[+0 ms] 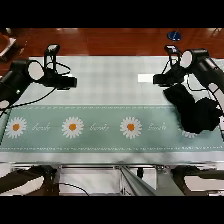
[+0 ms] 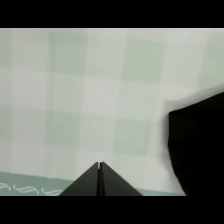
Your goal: Fold the shirts.
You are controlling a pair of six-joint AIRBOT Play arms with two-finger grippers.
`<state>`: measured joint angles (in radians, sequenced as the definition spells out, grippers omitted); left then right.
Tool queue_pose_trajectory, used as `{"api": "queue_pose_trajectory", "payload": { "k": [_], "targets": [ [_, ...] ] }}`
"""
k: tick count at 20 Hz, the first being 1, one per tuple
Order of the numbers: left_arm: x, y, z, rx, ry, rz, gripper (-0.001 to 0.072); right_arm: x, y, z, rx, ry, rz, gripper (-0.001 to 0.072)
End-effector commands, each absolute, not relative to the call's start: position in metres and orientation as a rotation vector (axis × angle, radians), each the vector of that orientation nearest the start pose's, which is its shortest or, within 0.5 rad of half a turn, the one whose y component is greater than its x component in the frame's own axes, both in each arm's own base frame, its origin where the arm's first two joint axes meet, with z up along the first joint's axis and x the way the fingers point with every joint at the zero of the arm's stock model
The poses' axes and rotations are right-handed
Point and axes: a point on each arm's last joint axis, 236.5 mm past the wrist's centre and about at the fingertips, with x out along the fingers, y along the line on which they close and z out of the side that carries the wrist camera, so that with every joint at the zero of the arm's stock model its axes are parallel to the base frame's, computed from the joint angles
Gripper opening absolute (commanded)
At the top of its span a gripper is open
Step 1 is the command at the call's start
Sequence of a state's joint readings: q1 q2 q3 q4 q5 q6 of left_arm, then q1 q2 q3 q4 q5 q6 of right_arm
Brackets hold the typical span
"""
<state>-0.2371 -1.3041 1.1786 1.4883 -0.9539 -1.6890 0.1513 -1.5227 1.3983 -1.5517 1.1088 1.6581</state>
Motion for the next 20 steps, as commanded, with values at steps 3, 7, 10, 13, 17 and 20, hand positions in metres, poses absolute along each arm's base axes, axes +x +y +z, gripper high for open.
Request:
{"api": "queue_pose_trajectory", "payload": {
  "k": [3, 7, 10, 13, 17, 20],
  "targets": [
    [0.462, -0.121, 0.05, -0.079, 0.874, -0.188, 0.0306, 0.5, 0.026, 0.021, -0.247, 1.012, -0.019, 0.0636],
    [0.493, -0.107, 0.065, -0.037, 0.732, -0.162, 0.07, 0.509, -0.085, 0.054, -0.371, 0.917, -0.358, 0.0635],
    [0.491, -0.105, 0.056, -0.037, 0.764, -0.154, 0.0699, 0.442, -0.136, 0.014, -0.157, 1.2, -0.466, 0.0632],
    [0.486, -0.106, 0.044, -0.031, 0.808, -0.154, 0.0699, 0.386, -0.159, -0.022, -0.069, 1.335, -0.463, 0.0631],
    [0.466, -0.108, 0.005, -0.004, 0.965, -0.154, 0.0699, 0.331, -0.168, -0.082, 0.127, 1.425, -0.473, 0.0631],
    [0.449, -0.113, -0.013, -0.004, 1.061, -0.159, 0.0699, 0.317, -0.155, -0.102, 0.245, 1.478, -0.43, 0.0613]
  ]
}}
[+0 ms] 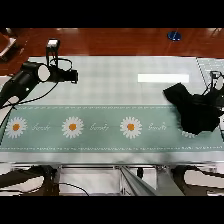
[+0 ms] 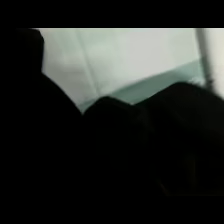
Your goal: Fold the shirts.
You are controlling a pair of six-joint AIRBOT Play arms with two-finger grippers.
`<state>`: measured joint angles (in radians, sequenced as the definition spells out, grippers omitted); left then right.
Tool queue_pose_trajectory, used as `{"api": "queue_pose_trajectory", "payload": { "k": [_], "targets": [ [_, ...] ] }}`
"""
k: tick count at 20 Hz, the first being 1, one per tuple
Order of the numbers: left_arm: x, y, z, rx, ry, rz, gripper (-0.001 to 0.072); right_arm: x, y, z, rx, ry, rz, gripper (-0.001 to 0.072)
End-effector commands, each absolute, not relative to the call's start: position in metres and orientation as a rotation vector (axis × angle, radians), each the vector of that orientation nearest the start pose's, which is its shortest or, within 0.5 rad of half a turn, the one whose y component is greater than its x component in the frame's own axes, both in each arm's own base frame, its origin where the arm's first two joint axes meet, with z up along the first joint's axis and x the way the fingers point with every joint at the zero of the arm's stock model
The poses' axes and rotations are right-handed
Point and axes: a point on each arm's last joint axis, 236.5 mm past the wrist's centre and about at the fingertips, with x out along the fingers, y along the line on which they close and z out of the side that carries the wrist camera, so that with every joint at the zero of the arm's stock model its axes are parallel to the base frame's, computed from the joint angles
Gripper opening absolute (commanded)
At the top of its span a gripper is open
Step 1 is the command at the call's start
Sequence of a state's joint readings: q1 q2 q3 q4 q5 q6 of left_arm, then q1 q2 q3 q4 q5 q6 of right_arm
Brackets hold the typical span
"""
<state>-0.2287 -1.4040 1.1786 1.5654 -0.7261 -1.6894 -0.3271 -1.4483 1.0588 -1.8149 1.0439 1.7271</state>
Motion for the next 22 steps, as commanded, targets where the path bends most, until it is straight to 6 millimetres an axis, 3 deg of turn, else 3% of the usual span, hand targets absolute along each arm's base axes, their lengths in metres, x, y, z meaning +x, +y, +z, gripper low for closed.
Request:
{"api": "queue_pose_trajectory", "payload": {
  "k": [1, 2, 3, 4, 5, 7, 10, 12, 14, 17, 20, 22],
  "targets": [
    [0.444, -0.114, -0.017, -0.017, 1.088, -0.162, 0.0699, 0.315, -0.145, -0.107, 0.267, 1.509, -0.385, 0.061],
    [0.437, -0.115, -0.02, -0.027, 1.12, -0.163, 0.0698, 0.312, -0.132, -0.111, 0.286, 1.543, -0.329, 0.0566],
    [0.429, -0.116, -0.021, -0.033, 1.157, -0.165, 0.0698, 0.31, -0.118, -0.112, 0.305, 1.568, -0.27, 0.0418],
    [0.424, -0.116, -0.02, -0.031, 1.185, -0.165, 0.0698, 0.313, -0.106, -0.11, 0.323, 1.561, -0.201, 0.018],
    [0.422, -0.112, -0.015, -0.028, 1.194, -0.159, 0.0698, 0.323, -0.101, -0.102, 0.309, 1.523, -0.145, 0.003],
    [0.424, -0.098, 0.013, -0.036, 1.167, -0.136, 0.0698, 0.355, -0.105, -0.057, 0.294, 1.377, -0.137, 0.0029],
    [0.406, -0.086, 0.072, -0.058, 1.07, -0.13, 0.0699, 0.418, -0.086, 0.075, 0.329, 0.996, -0.035, 0.0029],
    [0.373, -0.086, 0.092, -0.073, 1.021, -0.151, 0.0698, 0.433, -0.062, 0.171, 0.332, 0.764, 0.065, 0.0028],
    [0.33, -0.094, 0.085, -0.14, 1.0, -0.191, 0.0699, 0.425, -0.047, 0.257, 0.297, 0.577, 0.108, 0.0028],
    [0.271, -0.115, 0.058, -0.244, 0.995, -0.278, 0.0699, 0.389, -0.014, 0.362, 0.224, 0.364, 0.196, 0.0028],
    [0.246, -0.127, 0.043, -0.316, 1.001, -0.323, 0.0699, 0.352, 0.033, 0.422, 0.153, 0.248, 0.323, 0.0028],
    [0.242, -0.131, 0.039, -0.341, 1.017, -0.332, 0.0699, 0.335, 0.077, 0.429, 0.109, 0.255, 0.449, 0.0028]
  ]
}}
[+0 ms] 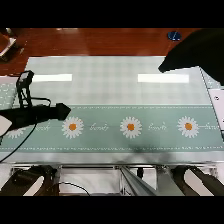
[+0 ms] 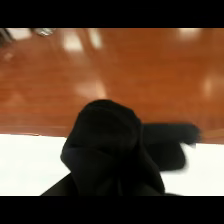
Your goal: Fold the shirts.
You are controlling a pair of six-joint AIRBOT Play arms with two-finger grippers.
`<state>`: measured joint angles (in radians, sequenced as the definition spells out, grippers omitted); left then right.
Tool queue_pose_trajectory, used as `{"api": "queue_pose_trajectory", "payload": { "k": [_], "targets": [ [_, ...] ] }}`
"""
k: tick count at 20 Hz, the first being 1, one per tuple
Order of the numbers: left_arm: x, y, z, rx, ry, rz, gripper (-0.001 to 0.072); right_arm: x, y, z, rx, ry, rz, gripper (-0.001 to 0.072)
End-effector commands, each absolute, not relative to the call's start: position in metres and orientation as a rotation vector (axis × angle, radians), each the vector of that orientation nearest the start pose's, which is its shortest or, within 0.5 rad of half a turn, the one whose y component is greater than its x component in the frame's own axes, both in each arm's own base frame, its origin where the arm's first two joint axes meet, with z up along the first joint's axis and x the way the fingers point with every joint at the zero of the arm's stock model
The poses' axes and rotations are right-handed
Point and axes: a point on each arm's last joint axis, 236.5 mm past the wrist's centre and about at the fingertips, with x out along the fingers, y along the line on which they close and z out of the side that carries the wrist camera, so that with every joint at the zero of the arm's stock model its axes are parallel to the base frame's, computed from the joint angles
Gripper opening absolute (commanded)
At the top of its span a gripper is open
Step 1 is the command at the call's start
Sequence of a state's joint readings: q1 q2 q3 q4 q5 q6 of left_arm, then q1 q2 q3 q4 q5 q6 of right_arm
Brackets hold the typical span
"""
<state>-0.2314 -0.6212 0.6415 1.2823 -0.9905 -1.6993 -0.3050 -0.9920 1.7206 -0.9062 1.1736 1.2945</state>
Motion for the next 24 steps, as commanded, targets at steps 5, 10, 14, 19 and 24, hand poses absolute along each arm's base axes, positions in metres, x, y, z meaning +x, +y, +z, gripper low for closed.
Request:
{"api": "queue_pose_trajectory", "payload": {
  "k": [5, 10, 14, 19, 24],
  "targets": [
    [0.253, -0.134, 0.045, -0.365, 0.969, -0.335, 0.0698, 0.323, 0.182, 0.326, -0.071, 0.63, 0.668, 0.0029],
    [0.25, -0.134, 0.043, -0.364, 0.982, -0.336, 0.0699, 0.311, 0.293, 0.152, -0.192, 1.021, 0.833, 0.0029],
    [0.244, -0.137, 0.041, -0.375, 1.012, -0.347, 0.0698, 0.311, 0.351, 0.029, -0.089, 1.206, 0.825, 0.003],
    [0.22, -0.15, 0.027, -0.403, 1.117, -0.39, 0.0699, 0.321, 0.348, 0.012, 0.075, 1.321, 0.886, 0.0631],
    [0.234, -0.118, 0.038, -0.37, 1.085, -0.297, 0.0699, 0.376, 0.159, 0.103, 0.06, 1.183, 0.601, 0.0627]
  ]
}}
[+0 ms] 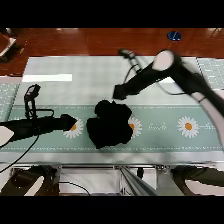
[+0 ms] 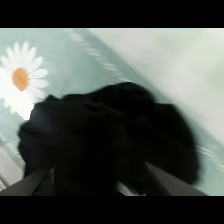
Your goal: Fold the shirts.
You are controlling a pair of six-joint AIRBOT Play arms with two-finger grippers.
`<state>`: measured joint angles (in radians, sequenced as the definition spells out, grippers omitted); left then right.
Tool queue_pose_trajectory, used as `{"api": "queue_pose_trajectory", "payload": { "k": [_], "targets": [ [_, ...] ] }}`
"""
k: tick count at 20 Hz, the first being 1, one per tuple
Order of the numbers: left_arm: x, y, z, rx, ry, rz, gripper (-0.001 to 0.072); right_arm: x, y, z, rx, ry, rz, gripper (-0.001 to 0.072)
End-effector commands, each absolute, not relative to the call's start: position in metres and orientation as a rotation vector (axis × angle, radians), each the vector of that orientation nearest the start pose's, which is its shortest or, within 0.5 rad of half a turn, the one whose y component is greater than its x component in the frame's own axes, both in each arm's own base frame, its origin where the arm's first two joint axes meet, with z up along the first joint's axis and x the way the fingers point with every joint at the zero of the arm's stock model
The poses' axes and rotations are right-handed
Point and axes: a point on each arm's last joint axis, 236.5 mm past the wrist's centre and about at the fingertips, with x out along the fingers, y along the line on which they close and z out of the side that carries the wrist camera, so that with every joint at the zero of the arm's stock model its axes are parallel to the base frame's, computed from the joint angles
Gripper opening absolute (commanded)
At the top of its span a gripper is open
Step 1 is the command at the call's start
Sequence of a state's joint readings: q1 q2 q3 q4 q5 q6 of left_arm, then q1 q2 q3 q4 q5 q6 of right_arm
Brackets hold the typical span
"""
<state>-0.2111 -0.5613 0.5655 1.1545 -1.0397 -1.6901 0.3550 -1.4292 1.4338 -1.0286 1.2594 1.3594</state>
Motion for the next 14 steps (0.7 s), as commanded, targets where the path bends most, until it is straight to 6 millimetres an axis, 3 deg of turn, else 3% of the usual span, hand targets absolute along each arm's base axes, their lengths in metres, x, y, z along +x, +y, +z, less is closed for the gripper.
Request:
{"api": "queue_pose_trajectory", "payload": {
  "k": [1, 3, 4, 5, 7, 9, 11, 14],
  "targets": [
    [0.234, -0.115, 0.035, -0.394, 1.096, -0.28, 0.0699, 0.382, 0.11, 0.11, 0.105, 1.133, 0.464, 0.0626],
    [0.219, -0.137, 0.012, -0.481, 1.192, -0.342, 0.0698, 0.38, 0.043, 0.098, 0.273, 1.05, 0.24, 0.0615],
    [0.21, -0.155, -0.004, -0.511, 1.238, -0.411, 0.0699, 0.369, 0.024, 0.076, 0.379, 1.036, 0.154, 0.0615],
    [0.207, -0.169, -0.016, -0.509, 1.251, -0.476, 0.0698, 0.353, 0.02, 0.048, 0.469, 1.053, 0.118, 0.0615],
    [0.216, -0.188, -0.028, -0.459, 1.239, -0.552, 0.0699, 0.317, 0.031, -0.005, 0.546, 1.155, 0.123, 0.0615],
    [0.227, -0.205, -0.037, -0.391, 1.239, -0.598, 0.0699, 0.29, 0.052, -0.038, 0.578, 1.239, 0.166, 0.0615],
    [0.23, -0.224, -0.049, -0.333, 1.295, -0.646, 0.0698, 0.278, 0.069, -0.052, 0.553, 1.285, 0.217, 0.0615],
    [0.227, -0.249, -0.066, -0.267, 1.426, -0.724, 0.0698, 0.281, 0.096, -0.057, 0.586, 1.305, 0.272, 0.0615]
  ]
}}
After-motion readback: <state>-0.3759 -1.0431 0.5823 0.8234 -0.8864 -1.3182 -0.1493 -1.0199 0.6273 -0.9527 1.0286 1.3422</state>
